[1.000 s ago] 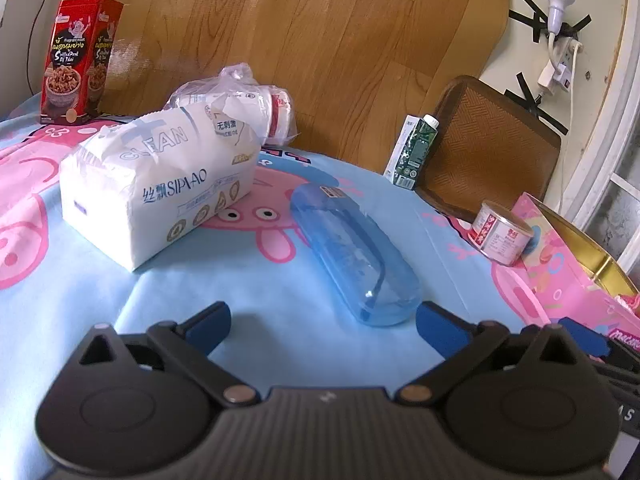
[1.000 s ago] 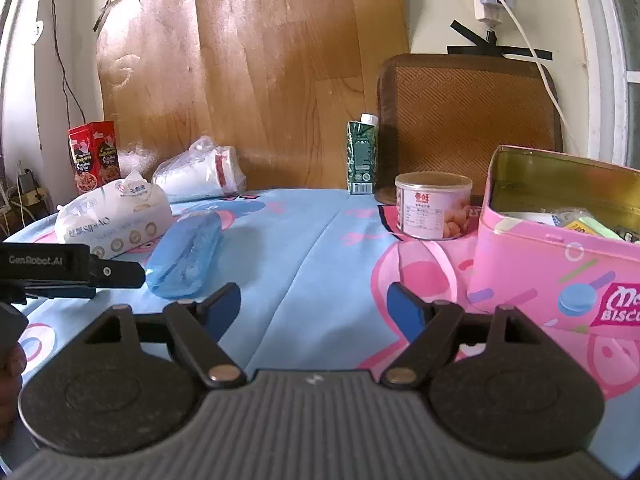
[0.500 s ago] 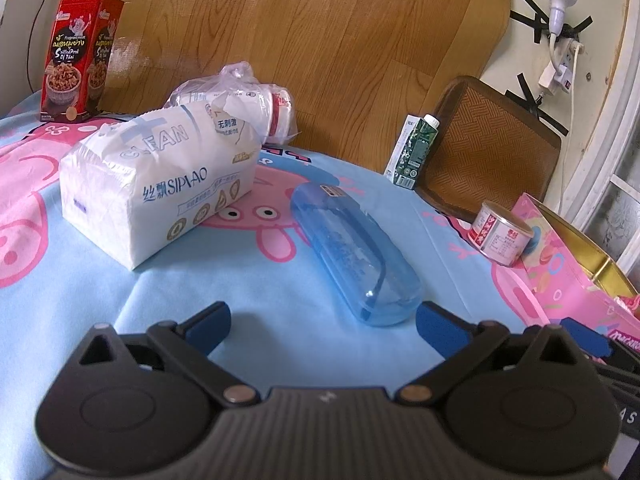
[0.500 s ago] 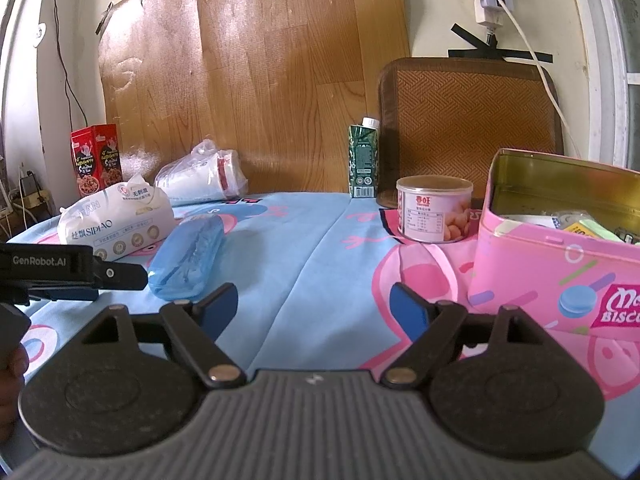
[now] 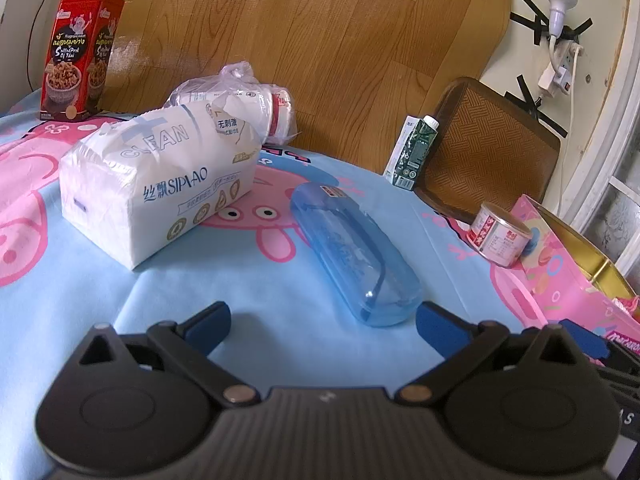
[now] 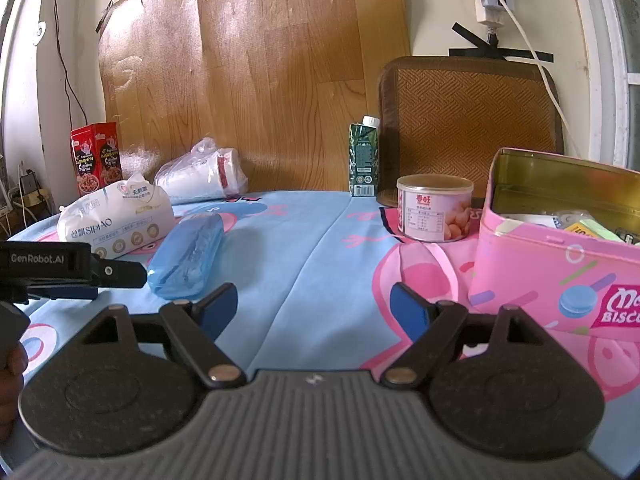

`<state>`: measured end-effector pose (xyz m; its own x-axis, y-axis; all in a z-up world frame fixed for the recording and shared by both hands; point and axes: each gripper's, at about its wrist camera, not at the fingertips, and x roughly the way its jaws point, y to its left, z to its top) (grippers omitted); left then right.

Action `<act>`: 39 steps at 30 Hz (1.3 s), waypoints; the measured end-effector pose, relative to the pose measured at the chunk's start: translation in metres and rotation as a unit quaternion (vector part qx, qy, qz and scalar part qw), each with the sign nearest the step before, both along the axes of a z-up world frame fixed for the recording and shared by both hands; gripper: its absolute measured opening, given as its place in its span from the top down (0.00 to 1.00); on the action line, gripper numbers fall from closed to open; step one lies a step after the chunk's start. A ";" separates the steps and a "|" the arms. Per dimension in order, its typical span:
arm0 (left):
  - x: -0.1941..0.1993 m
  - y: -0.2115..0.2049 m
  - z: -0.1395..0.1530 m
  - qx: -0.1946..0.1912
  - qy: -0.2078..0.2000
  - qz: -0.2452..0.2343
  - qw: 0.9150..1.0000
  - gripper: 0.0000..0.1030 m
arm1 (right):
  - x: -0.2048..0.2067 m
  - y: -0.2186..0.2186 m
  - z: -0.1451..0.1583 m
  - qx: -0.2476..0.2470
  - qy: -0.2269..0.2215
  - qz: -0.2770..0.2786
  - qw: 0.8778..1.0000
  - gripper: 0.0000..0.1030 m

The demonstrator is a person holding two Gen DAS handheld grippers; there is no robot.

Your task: Organize soft objects

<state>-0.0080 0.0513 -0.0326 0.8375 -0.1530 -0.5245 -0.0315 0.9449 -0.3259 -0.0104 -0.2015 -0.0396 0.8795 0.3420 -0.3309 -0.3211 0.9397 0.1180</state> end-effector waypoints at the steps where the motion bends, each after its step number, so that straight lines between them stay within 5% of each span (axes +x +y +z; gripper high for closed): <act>1: 0.000 0.000 0.000 -0.001 0.000 0.000 1.000 0.01 | 0.000 0.000 0.000 0.000 0.000 0.000 1.000 0.17; 39: -0.002 0.016 -0.001 -0.051 -0.012 0.006 0.999 0.01 | -0.001 0.004 0.000 0.001 0.001 -0.002 1.000 0.14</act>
